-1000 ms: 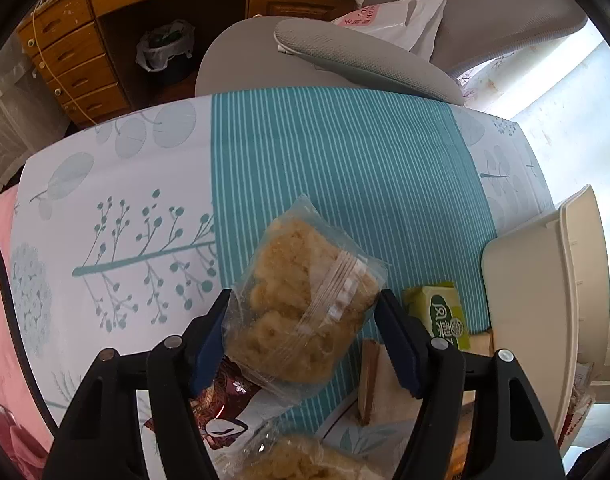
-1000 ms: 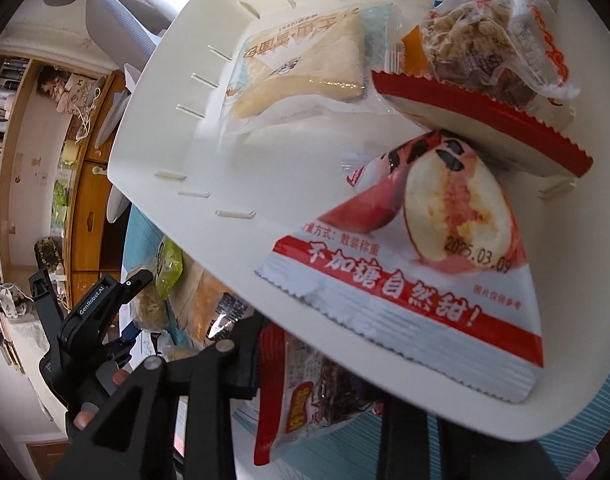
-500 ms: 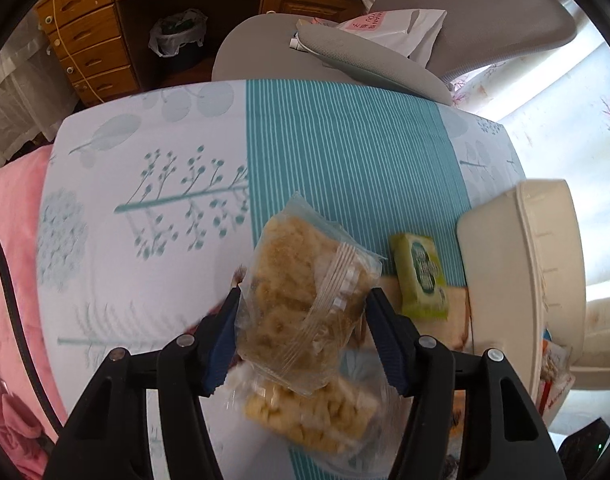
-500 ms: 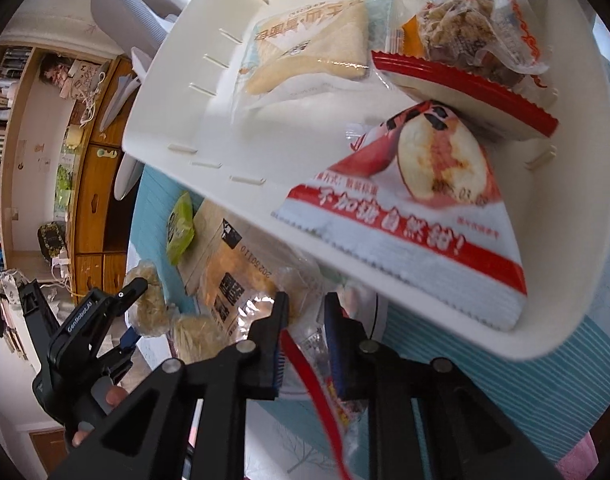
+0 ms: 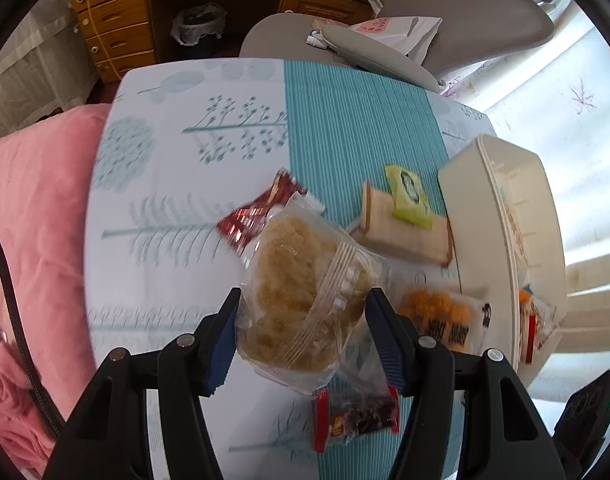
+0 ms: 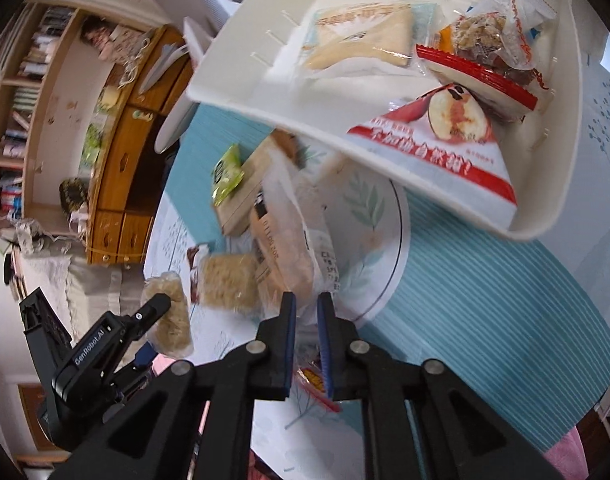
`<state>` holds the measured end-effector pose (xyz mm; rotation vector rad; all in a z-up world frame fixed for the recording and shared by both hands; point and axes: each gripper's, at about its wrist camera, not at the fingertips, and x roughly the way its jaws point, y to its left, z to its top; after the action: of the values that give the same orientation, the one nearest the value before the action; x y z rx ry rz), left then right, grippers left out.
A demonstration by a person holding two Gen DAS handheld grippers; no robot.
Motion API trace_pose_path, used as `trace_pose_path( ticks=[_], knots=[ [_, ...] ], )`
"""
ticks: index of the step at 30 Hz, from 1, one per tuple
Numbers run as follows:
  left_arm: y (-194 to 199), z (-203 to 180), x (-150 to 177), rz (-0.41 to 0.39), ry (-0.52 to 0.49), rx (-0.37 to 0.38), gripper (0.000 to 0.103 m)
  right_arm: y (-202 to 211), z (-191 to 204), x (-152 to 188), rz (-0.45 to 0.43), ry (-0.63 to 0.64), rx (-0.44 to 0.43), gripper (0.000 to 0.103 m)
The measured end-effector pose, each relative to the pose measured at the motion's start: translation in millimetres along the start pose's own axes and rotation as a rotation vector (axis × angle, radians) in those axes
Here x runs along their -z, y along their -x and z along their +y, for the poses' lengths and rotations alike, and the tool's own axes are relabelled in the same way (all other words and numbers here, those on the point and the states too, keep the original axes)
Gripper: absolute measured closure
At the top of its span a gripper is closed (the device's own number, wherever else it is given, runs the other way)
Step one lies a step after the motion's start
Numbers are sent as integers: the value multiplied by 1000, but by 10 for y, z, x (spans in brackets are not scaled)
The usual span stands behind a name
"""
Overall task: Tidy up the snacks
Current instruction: 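Carry the cracker bag and printed bag into the tray and open both tools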
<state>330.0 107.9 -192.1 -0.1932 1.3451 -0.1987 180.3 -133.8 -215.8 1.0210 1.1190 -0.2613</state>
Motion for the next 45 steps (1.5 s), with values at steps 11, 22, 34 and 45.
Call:
trace_pose_path(
  ticks=[11, 22, 34, 45],
  knots=[
    [434, 110, 592, -8, 16, -1, 43, 270, 90, 331, 20, 109, -23, 102],
    [870, 106, 1010, -39, 30, -10, 43, 530, 233, 393, 16, 194, -105, 102],
    [1216, -245, 1085, -100, 87, -10, 43, 786, 327, 83, 28, 310, -201, 102],
    [1253, -888, 1028, -159, 120, -1, 43, 1138, 375, -348, 27, 489, -284, 102]
  ],
)
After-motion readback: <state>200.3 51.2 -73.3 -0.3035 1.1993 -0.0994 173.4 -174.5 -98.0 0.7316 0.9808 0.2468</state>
